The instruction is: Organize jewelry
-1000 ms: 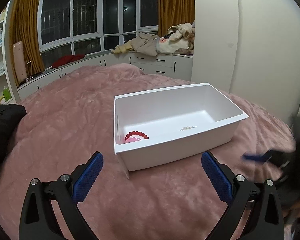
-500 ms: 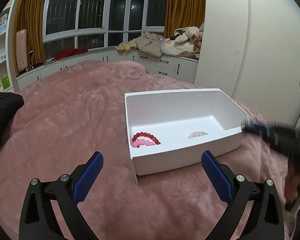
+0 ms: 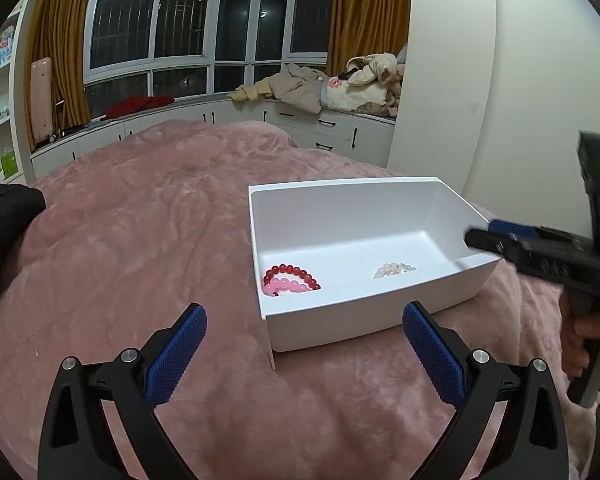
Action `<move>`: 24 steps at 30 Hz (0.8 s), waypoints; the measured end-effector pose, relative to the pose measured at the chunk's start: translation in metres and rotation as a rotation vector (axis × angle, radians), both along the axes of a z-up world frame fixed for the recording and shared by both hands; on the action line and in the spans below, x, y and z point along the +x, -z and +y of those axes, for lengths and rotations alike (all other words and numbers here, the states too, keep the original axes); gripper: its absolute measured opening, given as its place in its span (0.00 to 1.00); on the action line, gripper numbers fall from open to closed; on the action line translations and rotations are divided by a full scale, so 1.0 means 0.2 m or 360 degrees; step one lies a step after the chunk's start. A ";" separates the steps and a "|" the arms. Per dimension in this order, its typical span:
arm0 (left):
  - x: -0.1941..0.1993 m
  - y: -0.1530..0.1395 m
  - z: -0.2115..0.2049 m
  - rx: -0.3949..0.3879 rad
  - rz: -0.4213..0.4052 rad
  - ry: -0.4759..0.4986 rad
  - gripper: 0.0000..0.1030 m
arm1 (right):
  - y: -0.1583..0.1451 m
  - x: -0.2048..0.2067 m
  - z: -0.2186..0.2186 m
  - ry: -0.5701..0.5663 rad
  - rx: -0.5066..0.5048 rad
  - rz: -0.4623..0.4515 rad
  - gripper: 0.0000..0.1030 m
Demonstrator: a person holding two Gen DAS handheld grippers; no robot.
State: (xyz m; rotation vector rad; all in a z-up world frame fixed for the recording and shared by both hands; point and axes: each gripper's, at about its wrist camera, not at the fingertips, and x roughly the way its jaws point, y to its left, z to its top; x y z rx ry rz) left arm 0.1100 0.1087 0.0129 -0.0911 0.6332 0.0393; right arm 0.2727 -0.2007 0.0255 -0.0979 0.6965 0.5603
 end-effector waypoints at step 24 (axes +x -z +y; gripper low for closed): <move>-0.11 -0.13 -0.27 0.0231 0.0098 -0.0018 0.96 | -0.08 -0.34 -0.20 0.0013 -0.0051 -0.0008 0.95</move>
